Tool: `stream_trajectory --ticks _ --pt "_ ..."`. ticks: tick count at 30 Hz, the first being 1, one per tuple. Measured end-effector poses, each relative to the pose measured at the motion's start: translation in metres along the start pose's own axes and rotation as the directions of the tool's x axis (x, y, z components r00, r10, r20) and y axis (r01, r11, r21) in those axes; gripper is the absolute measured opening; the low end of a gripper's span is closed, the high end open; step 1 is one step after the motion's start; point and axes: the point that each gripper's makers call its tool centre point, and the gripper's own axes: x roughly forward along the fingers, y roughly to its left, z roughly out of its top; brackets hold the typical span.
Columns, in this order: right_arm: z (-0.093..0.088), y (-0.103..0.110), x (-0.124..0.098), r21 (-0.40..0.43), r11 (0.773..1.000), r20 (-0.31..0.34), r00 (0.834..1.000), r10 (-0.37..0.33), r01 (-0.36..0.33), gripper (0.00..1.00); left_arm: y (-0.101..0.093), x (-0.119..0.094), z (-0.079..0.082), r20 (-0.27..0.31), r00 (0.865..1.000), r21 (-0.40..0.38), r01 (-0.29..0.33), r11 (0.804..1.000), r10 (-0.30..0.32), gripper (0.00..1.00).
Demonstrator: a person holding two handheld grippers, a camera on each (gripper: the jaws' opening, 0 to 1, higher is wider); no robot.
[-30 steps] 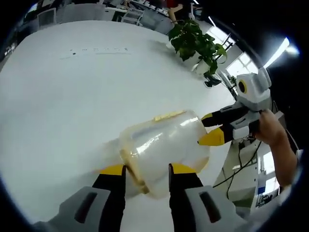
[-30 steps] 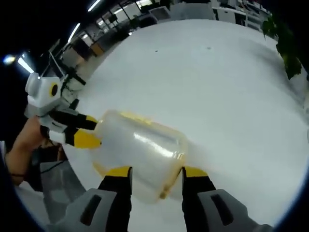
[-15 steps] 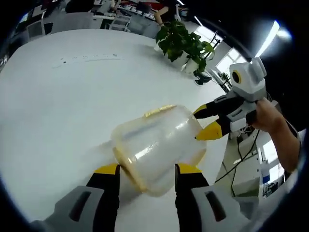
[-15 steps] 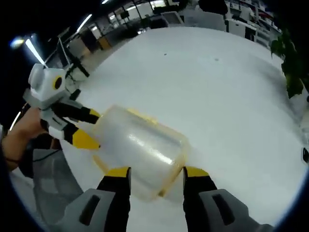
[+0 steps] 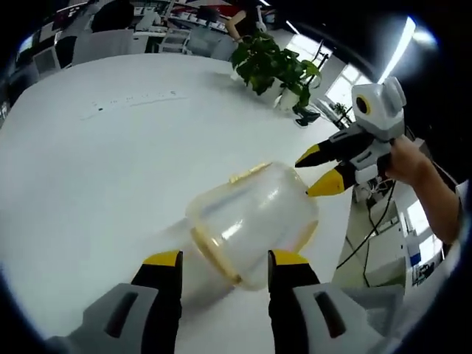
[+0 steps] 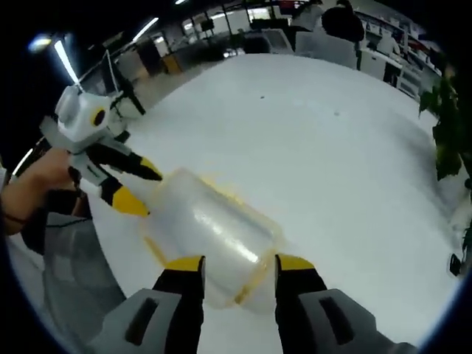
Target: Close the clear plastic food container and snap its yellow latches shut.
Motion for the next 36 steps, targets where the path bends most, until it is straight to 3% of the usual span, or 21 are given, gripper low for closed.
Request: stream_trajectory --ticks 9,17,18,21,25,28,29,30,36 --pt "0.001 0.007 0.001 -0.109 0.993 -0.035 0.999 0.034 -0.037 0.34 -0.003 -0.006 0.009 -0.012 1.0 0.09 0.027 0.996 -0.026 0.44" --pt "0.001 0.012 0.001 -0.178 0.981 -0.074 0.995 0.064 -0.076 0.32 -0.004 -0.01 0.013 -0.054 0.998 0.21 0.036 0.977 -0.026 0.43" --pt "-0.003 0.014 0.004 -0.243 0.966 -0.112 0.992 0.063 -0.089 0.32 -0.008 -0.008 0.013 -0.103 0.994 0.311 0.077 0.947 -0.047 0.42" --pt "-0.004 0.018 0.004 -0.314 0.942 -0.128 0.989 0.077 -0.115 0.32 -0.012 -0.007 0.01 -0.143 0.988 0.355 0.108 0.929 -0.06 0.4" --pt "-0.004 0.021 0.003 -0.326 0.936 -0.138 0.986 0.089 -0.13 0.32 -0.014 -0.005 0.01 -0.177 0.982 0.413 0.128 0.902 -0.059 0.39" --pt "-0.002 0.021 0.003 -0.351 0.926 -0.14 0.986 0.091 -0.135 0.32 -0.02 -0.005 0.009 -0.208 0.976 0.502 0.162 0.849 -0.063 0.39" --pt "-0.001 0.02 0.003 -0.362 0.923 -0.139 0.987 0.085 -0.131 0.32 -0.02 -0.004 0.008 -0.216 0.975 0.507 0.161 0.847 -0.055 0.39" --pt "-0.002 0.019 0.004 -0.384 0.914 -0.145 0.987 0.076 -0.127 0.31 -0.02 -0.004 0.009 -0.219 0.975 0.535 0.161 0.829 -0.049 0.39" --pt "-0.003 0.023 0.005 -0.446 0.883 -0.164 0.983 0.078 -0.144 0.31 -0.02 -0.003 0.009 -0.226 0.973 0.564 0.166 0.809 -0.042 0.38"
